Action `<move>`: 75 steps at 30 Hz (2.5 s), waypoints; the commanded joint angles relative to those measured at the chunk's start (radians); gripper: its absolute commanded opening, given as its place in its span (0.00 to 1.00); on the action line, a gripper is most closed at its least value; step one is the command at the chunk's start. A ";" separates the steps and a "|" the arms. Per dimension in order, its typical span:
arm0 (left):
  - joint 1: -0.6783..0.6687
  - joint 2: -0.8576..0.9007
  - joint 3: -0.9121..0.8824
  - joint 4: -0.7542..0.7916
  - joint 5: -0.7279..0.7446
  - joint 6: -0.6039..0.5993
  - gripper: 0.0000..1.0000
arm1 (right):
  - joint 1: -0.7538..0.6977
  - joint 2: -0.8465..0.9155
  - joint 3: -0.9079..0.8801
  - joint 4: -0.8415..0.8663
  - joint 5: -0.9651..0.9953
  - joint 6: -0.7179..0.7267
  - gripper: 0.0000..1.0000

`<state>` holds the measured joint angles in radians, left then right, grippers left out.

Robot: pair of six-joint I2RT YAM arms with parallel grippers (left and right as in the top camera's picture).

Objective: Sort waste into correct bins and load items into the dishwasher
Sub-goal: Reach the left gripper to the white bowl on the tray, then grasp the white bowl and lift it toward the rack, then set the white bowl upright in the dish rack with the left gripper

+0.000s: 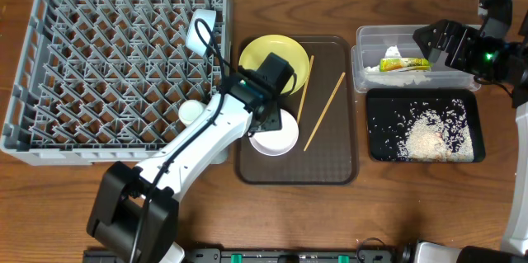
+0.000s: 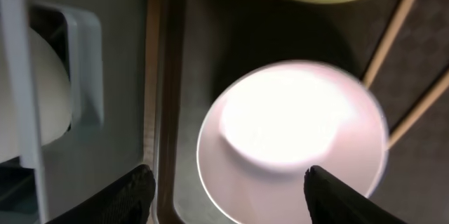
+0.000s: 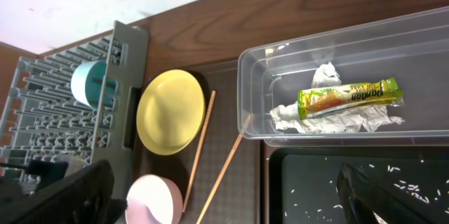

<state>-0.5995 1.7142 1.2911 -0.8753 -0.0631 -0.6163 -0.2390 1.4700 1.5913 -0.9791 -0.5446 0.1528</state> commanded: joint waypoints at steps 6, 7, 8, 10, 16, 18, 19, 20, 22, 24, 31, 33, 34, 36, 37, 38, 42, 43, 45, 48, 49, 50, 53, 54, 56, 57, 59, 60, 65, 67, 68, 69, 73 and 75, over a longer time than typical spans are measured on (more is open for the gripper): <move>0.017 0.119 -0.038 0.020 0.085 0.090 0.71 | -0.001 0.001 0.010 -0.002 -0.002 0.007 0.99; 0.025 0.140 -0.038 0.031 0.140 0.132 0.70 | -0.001 0.001 0.010 -0.002 -0.002 0.007 0.99; 0.035 0.162 -0.038 0.040 0.194 0.172 0.68 | -0.001 0.001 0.010 -0.002 -0.002 0.007 0.99; 0.062 0.201 -0.028 0.034 0.269 0.224 0.60 | -0.001 0.001 0.010 -0.002 -0.002 0.007 0.99; 0.097 0.211 -0.024 0.029 0.288 0.230 0.53 | -0.001 0.001 0.010 -0.002 -0.002 0.007 0.99; 0.097 0.216 -0.024 0.028 0.288 0.226 0.36 | -0.001 0.001 0.010 -0.002 -0.002 0.007 0.99; 0.097 0.219 -0.024 0.028 0.288 0.226 0.22 | -0.001 0.001 0.010 -0.002 -0.002 0.007 0.99; 0.097 0.220 -0.024 0.028 0.288 0.223 0.13 | -0.001 0.001 0.010 -0.002 -0.002 0.007 0.99; 0.097 0.220 -0.024 0.028 0.288 0.223 0.08 | -0.001 0.001 0.010 -0.002 -0.002 0.008 0.99; 0.097 0.220 -0.024 0.028 0.287 0.223 0.07 | -0.001 0.001 0.010 -0.002 -0.002 0.007 0.99; 0.097 0.177 0.048 -0.022 0.283 0.259 0.07 | -0.001 0.001 0.010 -0.002 -0.002 0.007 0.99; 0.097 0.130 0.110 -0.065 0.235 0.277 0.07 | -0.001 0.001 0.010 -0.002 -0.002 0.007 0.99; 0.097 0.084 0.160 -0.089 0.175 0.300 0.08 | -0.001 0.001 0.010 -0.002 -0.002 0.007 0.99; 0.097 0.019 0.206 -0.088 0.082 0.336 0.08 | -0.001 0.001 0.010 -0.002 -0.002 0.007 0.99; 0.097 -0.010 0.218 -0.083 0.025 0.348 0.08 | -0.001 0.001 0.010 -0.002 -0.002 0.007 0.99; 0.097 -0.040 0.226 -0.070 -0.051 0.360 0.07 | -0.001 0.001 0.010 -0.002 -0.002 0.007 0.99; 0.097 -0.120 0.226 -0.047 -0.393 0.381 0.07 | -0.001 0.001 0.010 -0.002 -0.002 0.007 0.99; 0.097 -0.129 0.226 -0.048 -0.495 0.384 0.07 | -0.001 0.001 0.010 -0.002 -0.002 0.007 0.99; 0.099 -0.131 0.225 -0.047 -0.668 0.388 0.07 | -0.001 0.001 0.010 -0.002 -0.001 0.007 0.99; 0.101 -0.120 0.206 -0.032 -0.888 0.386 0.07 | -0.001 0.001 0.010 -0.002 -0.002 0.007 0.99; 0.102 -0.113 0.197 -0.021 -0.956 0.386 0.07 | -0.001 0.001 0.010 -0.002 -0.002 0.007 0.99; 0.104 -0.104 0.191 -0.011 -1.001 0.386 0.07 | -0.001 0.001 0.010 -0.002 -0.002 0.007 0.99; 0.106 -0.058 0.176 -0.001 -1.157 0.362 0.07 | -0.001 0.001 0.010 -0.002 -0.002 0.007 0.99; 0.106 -0.039 0.173 -0.001 -1.214 0.349 0.07 | -0.001 0.001 0.010 -0.002 -0.002 0.007 0.99; 0.106 0.008 0.171 -0.002 -1.332 0.323 0.07 | -0.001 0.001 0.010 -0.002 -0.002 0.007 0.99; 0.106 0.033 0.171 0.000 -1.378 0.309 0.07 | -0.001 0.001 0.010 -0.002 -0.002 0.007 0.99; 0.109 0.076 0.171 0.003 -1.430 0.296 0.07 | -0.001 0.001 0.010 -0.002 -0.002 0.007 0.99; 0.112 0.094 0.171 0.003 -1.445 0.296 0.07 | -0.001 0.001 0.010 -0.002 -0.002 0.007 0.99; 0.124 0.180 0.171 0.002 -1.454 0.296 0.07 | -0.001 0.001 0.010 -0.002 -0.002 0.007 0.99; 0.132 0.203 0.170 -0.001 -1.500 0.268 0.07 | -0.001 0.001 0.010 -0.002 -0.002 0.007 0.99; 0.135 0.212 0.169 -0.010 -1.507 0.259 0.07 | -0.001 0.001 0.010 -0.002 -0.002 0.007 0.99; 0.140 0.216 0.169 -0.010 -1.507 0.251 0.07 | -0.001 0.001 0.010 -0.002 -0.002 0.008 0.99; 0.145 0.216 0.149 -0.013 -1.491 0.233 0.07 | -0.001 0.001 0.010 -0.002 -0.001 0.007 0.99; 0.143 0.216 0.118 -0.013 -1.490 0.209 0.07 | -0.001 0.001 0.010 -0.002 -0.002 0.007 0.99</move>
<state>-0.4591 1.9297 1.4498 -0.8848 -1.5181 -0.3458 -0.2390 1.4700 1.5913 -0.9791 -0.5446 0.1528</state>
